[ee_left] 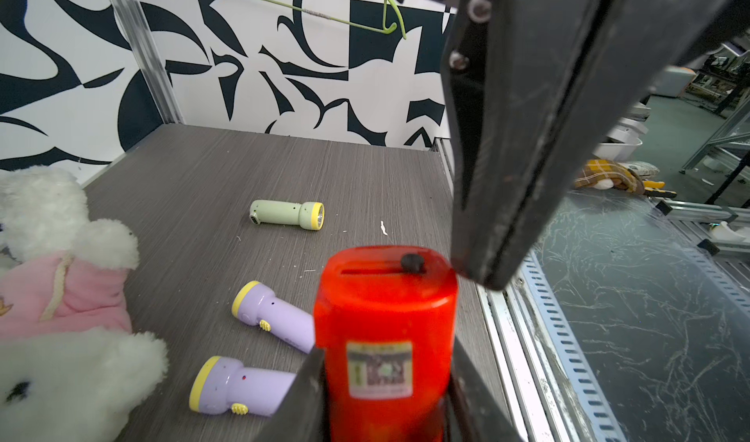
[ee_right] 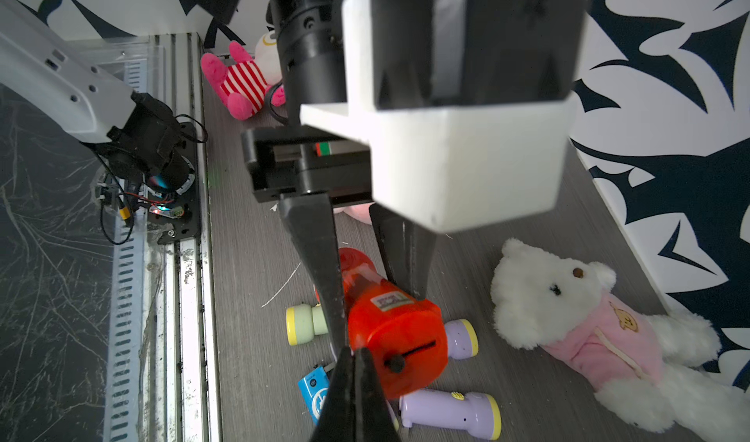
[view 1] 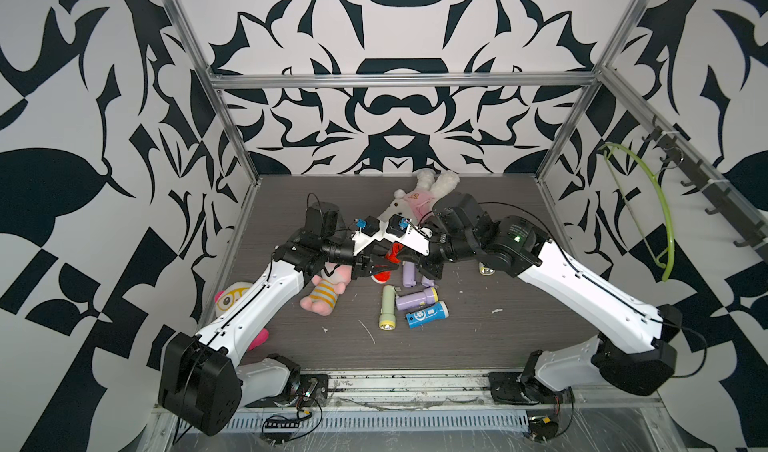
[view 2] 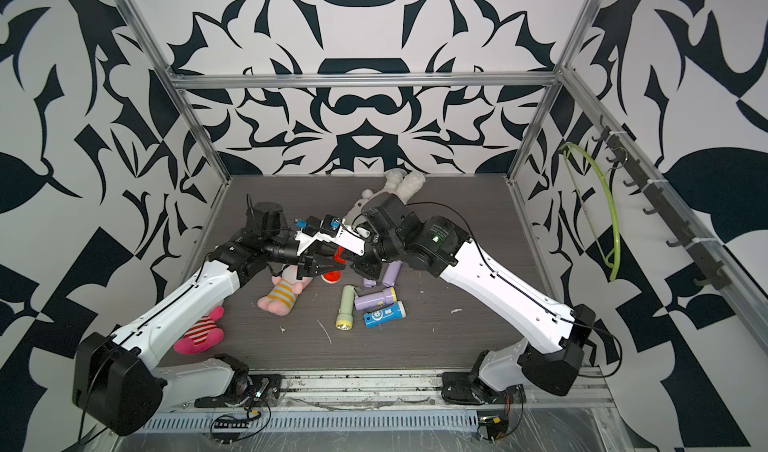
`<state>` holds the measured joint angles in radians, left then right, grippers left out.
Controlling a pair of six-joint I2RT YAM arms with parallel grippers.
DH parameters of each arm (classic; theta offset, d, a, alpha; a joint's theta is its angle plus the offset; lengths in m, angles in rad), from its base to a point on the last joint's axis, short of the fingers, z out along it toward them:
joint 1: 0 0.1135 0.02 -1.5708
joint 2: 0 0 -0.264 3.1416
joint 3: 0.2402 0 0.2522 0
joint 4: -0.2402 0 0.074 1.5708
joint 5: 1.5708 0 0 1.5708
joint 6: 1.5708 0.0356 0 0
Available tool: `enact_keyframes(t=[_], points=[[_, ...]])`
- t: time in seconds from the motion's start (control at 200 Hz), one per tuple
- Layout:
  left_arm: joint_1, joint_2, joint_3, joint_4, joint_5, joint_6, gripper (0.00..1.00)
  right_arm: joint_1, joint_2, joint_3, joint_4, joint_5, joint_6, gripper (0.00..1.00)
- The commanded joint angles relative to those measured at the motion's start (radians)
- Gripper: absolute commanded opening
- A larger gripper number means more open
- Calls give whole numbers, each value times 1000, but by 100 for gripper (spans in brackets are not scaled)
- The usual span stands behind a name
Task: Close the plug at the bottom of the flashlight
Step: Close the plug of the flashlight.
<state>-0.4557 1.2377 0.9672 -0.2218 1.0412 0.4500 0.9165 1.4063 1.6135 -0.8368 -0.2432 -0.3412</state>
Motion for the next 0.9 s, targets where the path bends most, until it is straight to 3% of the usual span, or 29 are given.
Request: enact_keyframes(t=[0.0, 0.225, 0.395, 0.51, 0.69, 0.895], points=[[5, 2, 38, 15, 33, -2, 0, 2, -45, -9, 5, -13, 24, 12], [5, 3, 41, 73, 39, -67, 0, 2, -102, -71, 99, 55, 95, 43], [3, 7, 11, 288, 42, -249, 0, 2, -137, -157, 235, 114, 179, 63], [-7, 18, -4, 412, 33, -347, 0, -5, -143, -195, 326, 160, 242, 67], [-27, 29, 11, 423, 33, -347, 0, -44, -136, -207, 408, 174, 321, 69], [-28, 29, 8, 443, 39, -347, 0, -121, -182, -259, 512, 62, 420, 71]])
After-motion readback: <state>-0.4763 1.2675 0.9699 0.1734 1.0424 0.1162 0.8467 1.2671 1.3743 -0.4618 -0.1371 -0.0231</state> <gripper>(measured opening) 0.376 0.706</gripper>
